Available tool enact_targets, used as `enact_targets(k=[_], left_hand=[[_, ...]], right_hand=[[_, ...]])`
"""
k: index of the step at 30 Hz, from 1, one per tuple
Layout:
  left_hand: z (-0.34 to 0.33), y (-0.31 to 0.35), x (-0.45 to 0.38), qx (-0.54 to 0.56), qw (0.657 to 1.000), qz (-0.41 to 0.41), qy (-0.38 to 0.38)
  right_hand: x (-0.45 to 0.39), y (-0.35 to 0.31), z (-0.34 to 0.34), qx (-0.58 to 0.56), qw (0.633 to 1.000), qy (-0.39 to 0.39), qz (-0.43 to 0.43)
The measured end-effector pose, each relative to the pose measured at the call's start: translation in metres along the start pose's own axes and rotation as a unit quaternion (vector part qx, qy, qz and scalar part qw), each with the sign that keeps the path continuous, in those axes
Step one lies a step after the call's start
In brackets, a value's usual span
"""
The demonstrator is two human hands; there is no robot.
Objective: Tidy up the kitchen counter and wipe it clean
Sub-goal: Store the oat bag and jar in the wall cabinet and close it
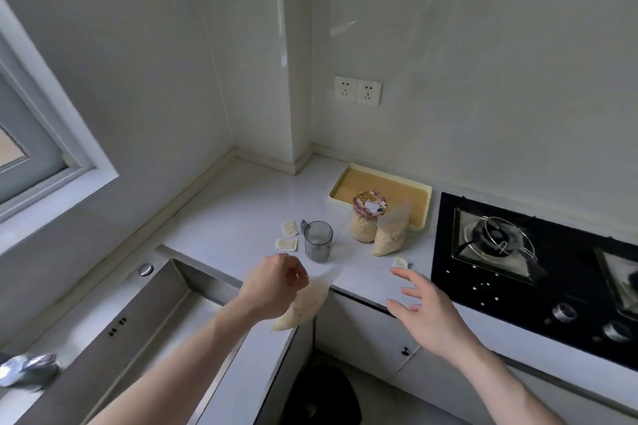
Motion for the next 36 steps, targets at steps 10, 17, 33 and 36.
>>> enact_targets(k=[10, 17, 33, 36], left_hand=[[-0.023, 0.086, -0.115, -0.080, 0.984, -0.145, -0.062], [-0.051, 0.130, -0.168, -0.087, 0.980, -0.165, -0.063], [-0.091, 0.138, -0.257, -0.092, 0.995, -0.017, -0.030], [-0.092, 0.138, -0.262, -0.103, 0.994, -0.011, -0.044]], right_hand=[[-0.052, 0.011, 0.050, 0.042, 0.997, 0.055, -0.021], [-0.095, 0.019, 0.085, 0.058, 0.998, 0.024, -0.018], [-0.185, 0.041, 0.137, 0.097, 0.993, -0.059, -0.012], [-0.192, 0.040, 0.136, 0.093, 0.994, -0.063, -0.011]])
Point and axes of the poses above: each hand's wrist, its own x-axis away from the middle knuckle, its own z-axis out of the back of the hand, y = z × x, the point moved 7 cm from there along -x, towards the middle knuckle, and after that the axes turned 15 degrees about -x, right-handed, at the moved point
